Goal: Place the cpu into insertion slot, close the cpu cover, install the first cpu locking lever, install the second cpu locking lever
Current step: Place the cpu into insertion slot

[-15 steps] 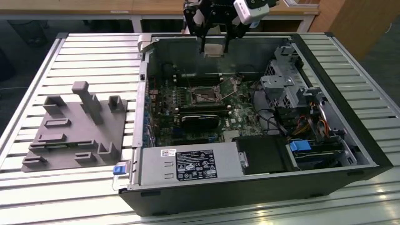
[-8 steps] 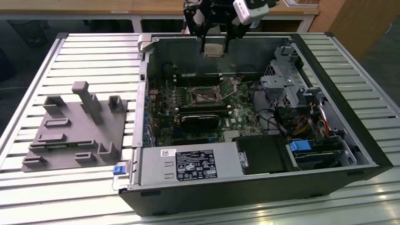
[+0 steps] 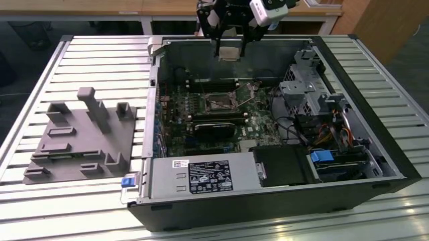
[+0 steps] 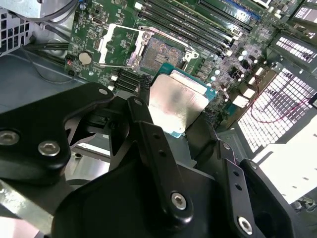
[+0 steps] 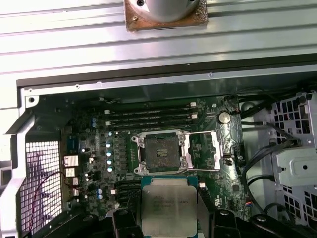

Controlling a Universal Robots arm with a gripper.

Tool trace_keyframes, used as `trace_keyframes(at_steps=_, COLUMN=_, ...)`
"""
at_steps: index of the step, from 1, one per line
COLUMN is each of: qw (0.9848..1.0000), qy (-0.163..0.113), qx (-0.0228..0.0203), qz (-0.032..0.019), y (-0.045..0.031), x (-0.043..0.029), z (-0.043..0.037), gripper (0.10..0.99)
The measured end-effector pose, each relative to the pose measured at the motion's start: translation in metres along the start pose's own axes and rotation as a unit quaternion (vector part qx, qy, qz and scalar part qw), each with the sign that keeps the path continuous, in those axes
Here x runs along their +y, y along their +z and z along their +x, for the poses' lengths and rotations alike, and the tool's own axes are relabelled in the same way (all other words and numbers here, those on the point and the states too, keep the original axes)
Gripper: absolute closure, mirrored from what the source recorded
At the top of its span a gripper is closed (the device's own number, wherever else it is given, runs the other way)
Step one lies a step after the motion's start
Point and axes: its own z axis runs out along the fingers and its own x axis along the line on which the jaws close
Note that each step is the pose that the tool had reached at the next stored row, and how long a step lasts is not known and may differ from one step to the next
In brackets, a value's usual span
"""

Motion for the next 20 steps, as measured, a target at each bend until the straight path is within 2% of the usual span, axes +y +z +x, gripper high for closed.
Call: trace_keyframes(at_steps=20, qw=1.0000, qy=0.007, qx=-0.0006, qz=-0.0001, y=0.0000, x=0.0000, z=0.0000, gripper=0.545)
